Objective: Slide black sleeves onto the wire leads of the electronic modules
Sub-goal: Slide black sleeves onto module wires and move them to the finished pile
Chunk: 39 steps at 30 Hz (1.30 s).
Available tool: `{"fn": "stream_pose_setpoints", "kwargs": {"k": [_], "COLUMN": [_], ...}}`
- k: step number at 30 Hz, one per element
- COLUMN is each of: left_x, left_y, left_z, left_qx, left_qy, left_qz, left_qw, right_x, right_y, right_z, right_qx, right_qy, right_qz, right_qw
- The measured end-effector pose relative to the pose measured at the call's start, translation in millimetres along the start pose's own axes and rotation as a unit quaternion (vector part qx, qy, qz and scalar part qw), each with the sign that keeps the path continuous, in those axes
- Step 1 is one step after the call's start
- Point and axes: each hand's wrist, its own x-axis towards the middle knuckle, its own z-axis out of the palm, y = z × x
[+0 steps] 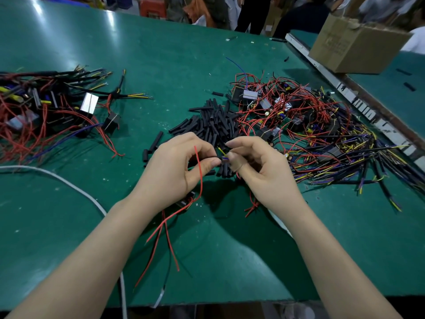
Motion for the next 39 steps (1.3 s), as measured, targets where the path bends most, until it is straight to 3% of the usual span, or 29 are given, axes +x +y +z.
{"fn": "stream_pose_setpoints", "kwargs": {"k": [8,19,28,34,39], "left_x": [-2,0,0,2,2], "left_y": [2,1,2,-2,-6], "left_z": [4,-2,-1,-11,-14], "left_qx": [0.033,0.021,0.083,0.039,0.065], "left_qy": [0.011,0.025,-0.020,-0.018,-0.018], "left_qz": [0.003,-0.008,0.031,-0.042,-0.008], "left_qw": [0.999,0.999,0.996,0.998,0.998], "right_x": [-2,0,-1,2,2], "right_y": [2,1,1,1,1], "right_z": [7,-10,0,1,-1], "right_qx": [-0.041,-0.116,-0.210,-0.196,-0.206], "right_qy": [0.038,-0.023,-0.008,0.049,0.035], "right_qz": [-0.032,0.020,-0.097,-0.081,-0.085], "right_qw": [0.998,0.993,0.973,0.976,0.974]}}
